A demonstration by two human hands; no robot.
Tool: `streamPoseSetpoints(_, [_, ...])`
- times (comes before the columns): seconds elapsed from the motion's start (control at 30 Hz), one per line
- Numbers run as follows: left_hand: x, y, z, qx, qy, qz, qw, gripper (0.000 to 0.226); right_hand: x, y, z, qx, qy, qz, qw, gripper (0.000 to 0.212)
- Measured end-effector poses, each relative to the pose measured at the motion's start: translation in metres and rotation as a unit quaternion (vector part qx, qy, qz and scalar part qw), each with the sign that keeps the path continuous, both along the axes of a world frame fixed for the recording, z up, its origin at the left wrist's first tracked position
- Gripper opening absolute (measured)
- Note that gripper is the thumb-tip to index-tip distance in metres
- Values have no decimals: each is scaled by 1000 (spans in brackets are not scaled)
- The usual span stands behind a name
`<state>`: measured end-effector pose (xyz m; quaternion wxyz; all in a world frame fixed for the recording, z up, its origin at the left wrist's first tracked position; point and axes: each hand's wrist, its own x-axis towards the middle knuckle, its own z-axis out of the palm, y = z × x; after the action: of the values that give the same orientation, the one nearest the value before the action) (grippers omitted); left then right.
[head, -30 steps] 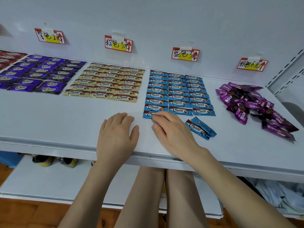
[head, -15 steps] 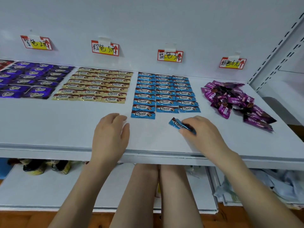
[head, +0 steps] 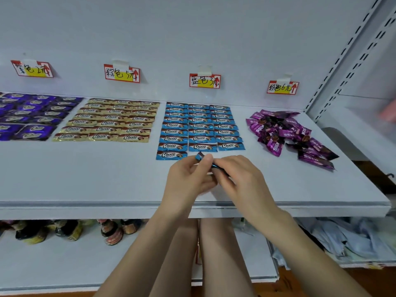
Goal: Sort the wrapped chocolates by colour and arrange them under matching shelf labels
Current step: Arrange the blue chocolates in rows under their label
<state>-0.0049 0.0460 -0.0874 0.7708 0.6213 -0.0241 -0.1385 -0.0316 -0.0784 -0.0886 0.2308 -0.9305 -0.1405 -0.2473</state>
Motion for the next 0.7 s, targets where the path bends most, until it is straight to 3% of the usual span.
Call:
streamPoseSetpoints(0.1, [1,4,0,-33,13,4,999,25,-3,1,3,107,39,18,993,22])
streamPoseSetpoints(0.23, [0,7,1,-24,-4,11,1000,21,-1,-1,8,286,110,9,952,17])
streamPoseSetpoints(0.33, [3,10,0,-17,-18,30,999,8,4,-3,13,413,149,-15,898,16])
streamPoseSetpoints(0.5, [5,11,1,3,-60,27,998,19,9,1,13,505,206,-19,838,19])
streamPoseSetpoints(0.63, [5,13,-2,-11,-51,27,998,22,11,-1,19,651,198,32,732,21])
streamPoseSetpoints(0.7, [3,13,-4,-31,-29,24,999,16,12,-4,20,665,184,30,723,15])
